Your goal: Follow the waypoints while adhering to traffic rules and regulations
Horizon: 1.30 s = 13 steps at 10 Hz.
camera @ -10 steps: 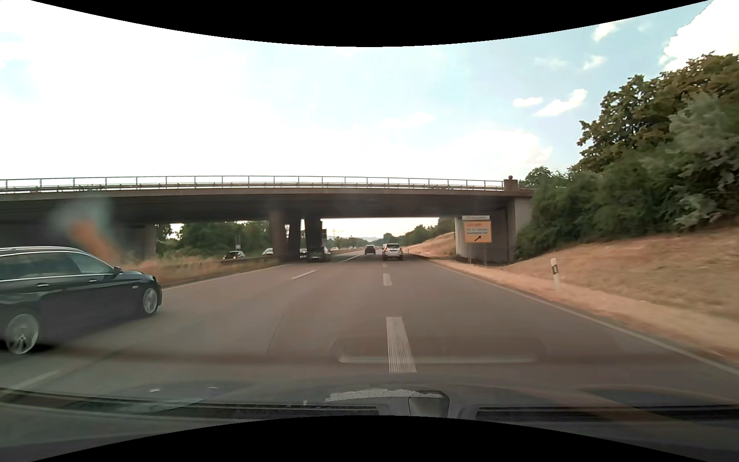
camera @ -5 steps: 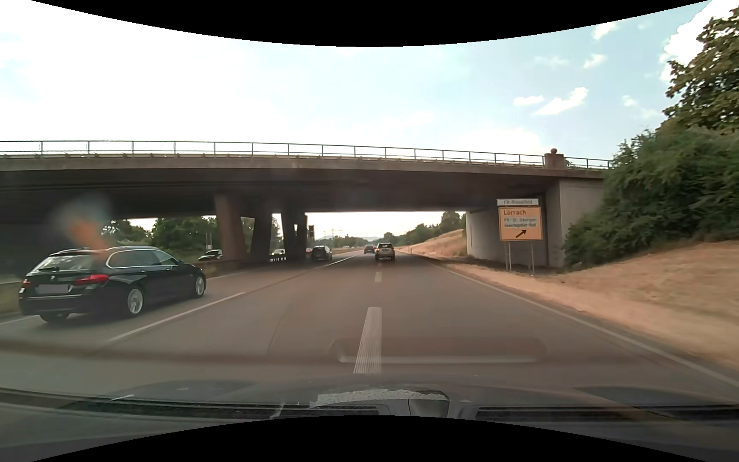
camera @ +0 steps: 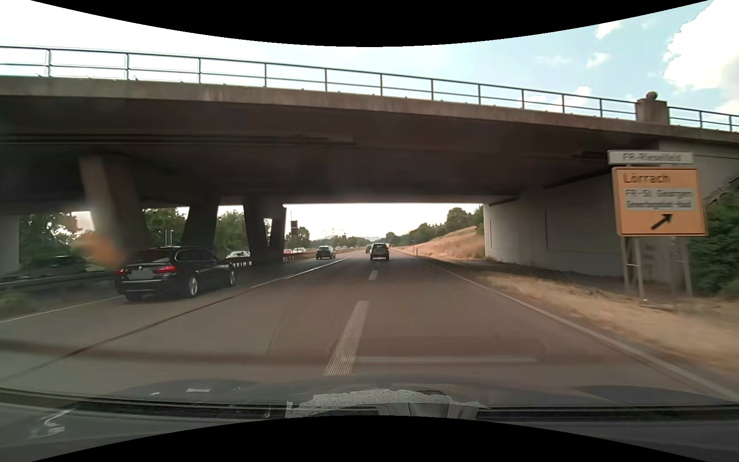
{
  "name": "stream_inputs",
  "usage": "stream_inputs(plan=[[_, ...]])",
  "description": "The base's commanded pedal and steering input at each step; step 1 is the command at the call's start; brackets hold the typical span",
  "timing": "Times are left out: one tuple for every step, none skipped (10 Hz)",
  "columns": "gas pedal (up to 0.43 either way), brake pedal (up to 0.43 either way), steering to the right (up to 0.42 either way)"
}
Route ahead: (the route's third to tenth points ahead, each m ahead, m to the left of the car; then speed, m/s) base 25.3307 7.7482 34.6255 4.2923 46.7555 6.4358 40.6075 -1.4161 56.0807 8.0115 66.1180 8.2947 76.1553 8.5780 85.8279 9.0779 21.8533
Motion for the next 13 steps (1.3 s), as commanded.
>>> stream_inputs(plan=[[0.118,0.000,-0.001],[0.118,0.000,-0.001],[0.118,0.000,-0.001],[0.118,0.000,-0.001],[0.118,0.000,-0.001],[0.118,0.000,-0.001],[0.118,0.000,-0.001],[0.118,0.000,-0.001],[0.098,0.000,-0.001],[0.079,0.000,-0.001],[0.059,0.000,-0.001],[0.059,0.000,-0.001],[0.047,0.000,-0.001]])
